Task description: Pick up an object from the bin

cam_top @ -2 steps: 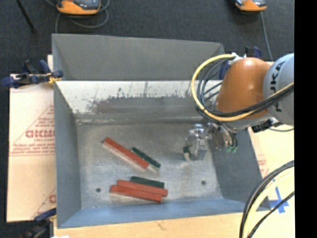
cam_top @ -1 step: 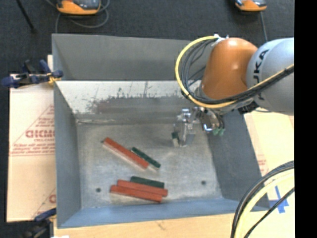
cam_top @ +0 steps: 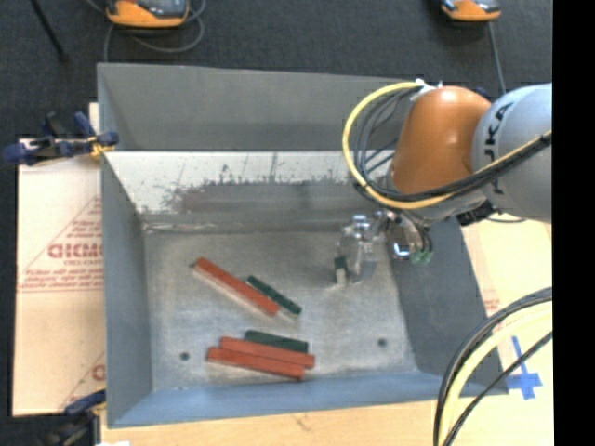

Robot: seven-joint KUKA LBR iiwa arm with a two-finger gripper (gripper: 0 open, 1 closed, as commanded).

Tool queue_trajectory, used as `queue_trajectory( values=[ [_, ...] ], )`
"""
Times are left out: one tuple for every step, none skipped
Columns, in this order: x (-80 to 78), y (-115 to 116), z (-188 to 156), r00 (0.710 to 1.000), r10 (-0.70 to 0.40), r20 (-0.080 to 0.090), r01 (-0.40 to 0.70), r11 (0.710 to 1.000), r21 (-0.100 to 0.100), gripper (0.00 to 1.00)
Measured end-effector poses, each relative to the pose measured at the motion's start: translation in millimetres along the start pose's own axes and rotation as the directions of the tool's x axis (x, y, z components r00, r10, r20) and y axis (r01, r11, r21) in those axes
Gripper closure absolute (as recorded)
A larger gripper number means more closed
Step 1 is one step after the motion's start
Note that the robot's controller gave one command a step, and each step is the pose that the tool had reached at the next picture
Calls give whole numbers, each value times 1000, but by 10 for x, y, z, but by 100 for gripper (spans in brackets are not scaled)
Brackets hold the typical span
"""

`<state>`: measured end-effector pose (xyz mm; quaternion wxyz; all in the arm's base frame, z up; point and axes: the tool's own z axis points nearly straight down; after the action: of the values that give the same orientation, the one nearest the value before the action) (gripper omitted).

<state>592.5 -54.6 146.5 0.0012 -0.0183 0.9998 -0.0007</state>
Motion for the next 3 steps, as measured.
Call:
queue_trajectory(
  values=[
    [38,-81,-235,1000,-11,5,11,1000,1,100],
    [-276,-36,-4,996,-89,4,89,996,0,100],
    [-272,-37,-14,996,-89,4,89,996,0,0]
  ],
)
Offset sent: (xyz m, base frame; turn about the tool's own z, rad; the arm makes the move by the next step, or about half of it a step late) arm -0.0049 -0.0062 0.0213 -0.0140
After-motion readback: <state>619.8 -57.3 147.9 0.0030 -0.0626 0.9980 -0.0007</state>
